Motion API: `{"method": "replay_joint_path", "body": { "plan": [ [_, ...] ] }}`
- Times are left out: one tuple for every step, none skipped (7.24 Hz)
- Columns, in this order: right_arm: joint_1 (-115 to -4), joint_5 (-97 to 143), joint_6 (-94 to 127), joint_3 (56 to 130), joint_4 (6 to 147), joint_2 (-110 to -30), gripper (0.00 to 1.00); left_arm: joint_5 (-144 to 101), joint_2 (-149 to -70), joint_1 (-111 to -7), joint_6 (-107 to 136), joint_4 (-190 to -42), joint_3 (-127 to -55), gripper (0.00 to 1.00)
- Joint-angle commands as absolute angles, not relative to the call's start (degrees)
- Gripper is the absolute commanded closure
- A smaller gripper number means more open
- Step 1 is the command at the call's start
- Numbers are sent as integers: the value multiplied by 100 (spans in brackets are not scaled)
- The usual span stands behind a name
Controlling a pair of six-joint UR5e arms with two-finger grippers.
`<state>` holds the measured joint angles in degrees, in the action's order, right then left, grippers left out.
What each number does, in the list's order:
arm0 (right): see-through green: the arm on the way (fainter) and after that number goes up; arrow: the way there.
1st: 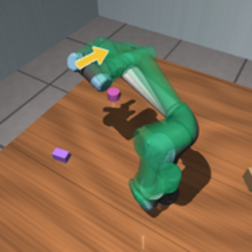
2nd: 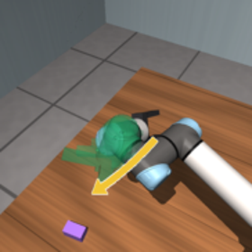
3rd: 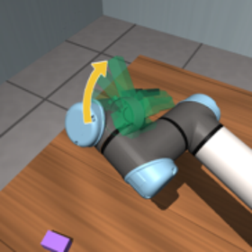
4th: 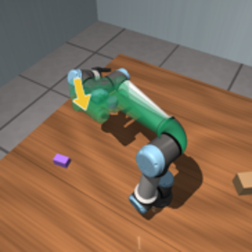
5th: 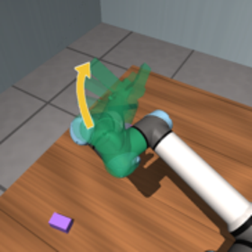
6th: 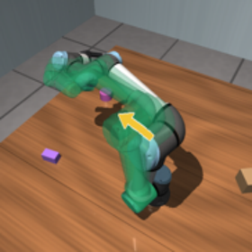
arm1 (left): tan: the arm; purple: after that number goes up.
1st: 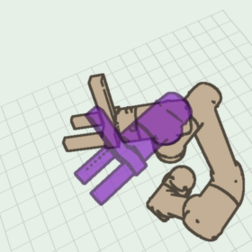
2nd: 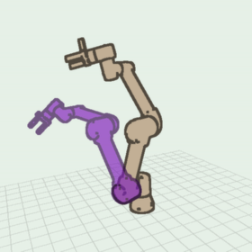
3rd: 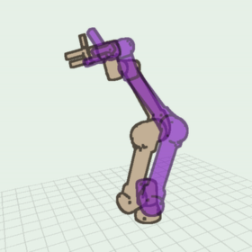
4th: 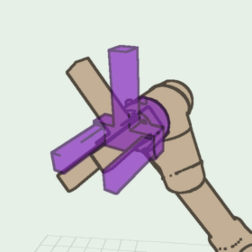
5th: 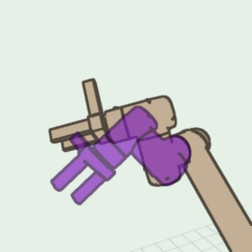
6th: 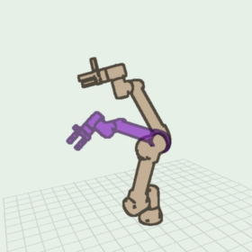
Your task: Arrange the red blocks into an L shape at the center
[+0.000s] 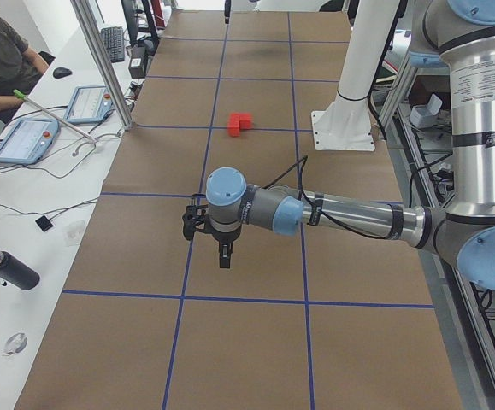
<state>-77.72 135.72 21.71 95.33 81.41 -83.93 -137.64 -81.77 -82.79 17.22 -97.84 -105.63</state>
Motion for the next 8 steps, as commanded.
{"method": "replay_joint_path", "body": {
  "plan": [
    [-7787,13588,2171,9492,8139,-8394,0,-13764,-8165,-8279,1723,-9791,-10573,0],
    [-7813,13588,2171,9492,8130,-8437,0,-13755,-8148,-8279,1714,-9791,-10556,0],
    [-7840,13597,2171,9483,8139,-8464,0,-13764,-8095,-8279,1714,-9800,-10443,0],
    [-7875,13597,2171,9483,8139,-8499,0,-13755,-8095,-8279,1714,-9800,-10407,0],
    [-7919,13597,2171,9483,8130,-8560,0,-13755,-8077,-8288,1714,-9800,-10363,0],
    [-7936,13597,2136,9483,8130,-8569,0,-13755,-8068,-8288,1714,-9800,-10362,0],
    [-7971,13597,2057,9483,8130,-8587,0,-13755,-8068,-8288,1714,-9800,-10371,0],
    [-7980,13597,2057,9483,8130,-8587,0,-13755,-8068,-8288,1714,-9800,-10380,0]
  ]
}}
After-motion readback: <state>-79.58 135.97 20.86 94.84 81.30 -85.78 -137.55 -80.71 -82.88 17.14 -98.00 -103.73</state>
